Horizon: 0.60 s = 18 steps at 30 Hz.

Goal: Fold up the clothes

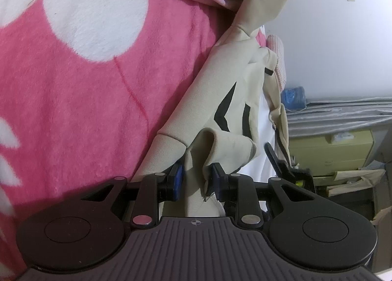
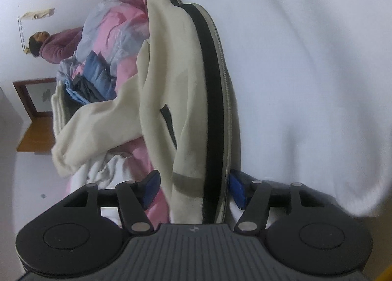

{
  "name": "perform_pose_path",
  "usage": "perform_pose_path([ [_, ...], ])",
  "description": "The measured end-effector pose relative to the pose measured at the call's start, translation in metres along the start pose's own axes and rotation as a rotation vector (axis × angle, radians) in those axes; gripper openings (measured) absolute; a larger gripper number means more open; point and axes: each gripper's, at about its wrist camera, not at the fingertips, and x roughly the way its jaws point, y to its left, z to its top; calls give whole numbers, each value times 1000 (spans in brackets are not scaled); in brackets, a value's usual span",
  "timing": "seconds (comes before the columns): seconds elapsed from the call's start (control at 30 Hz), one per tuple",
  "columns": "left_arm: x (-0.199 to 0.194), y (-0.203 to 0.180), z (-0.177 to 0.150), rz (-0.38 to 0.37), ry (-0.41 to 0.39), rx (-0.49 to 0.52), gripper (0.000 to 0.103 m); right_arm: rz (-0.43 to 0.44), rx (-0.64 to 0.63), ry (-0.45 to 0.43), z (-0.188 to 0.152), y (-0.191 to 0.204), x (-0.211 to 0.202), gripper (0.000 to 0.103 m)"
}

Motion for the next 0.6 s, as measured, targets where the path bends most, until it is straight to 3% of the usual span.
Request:
perform_pose_path([
  [0.13, -1, -3, -1, 7, 2, 26, 26, 77, 65, 9, 0, -4, -11, 61],
  [0.27, -3, -14, -5, 31, -2, 131, 26, 112, 81, -1, -2, -7, -24, 47],
  [0.47, -5, -42, -22, 115, -4, 412, 28, 151, 55, -3, -1, -3, -27, 33],
  [0.53, -4, -50, -30, 144, -2, 507, 29, 140, 40, 19, -2, -2, -21, 31],
  [0.6, -1, -56, -37, 170, 1, 574, 30, 118, 24, 47, -4, -3, -15, 23],
])
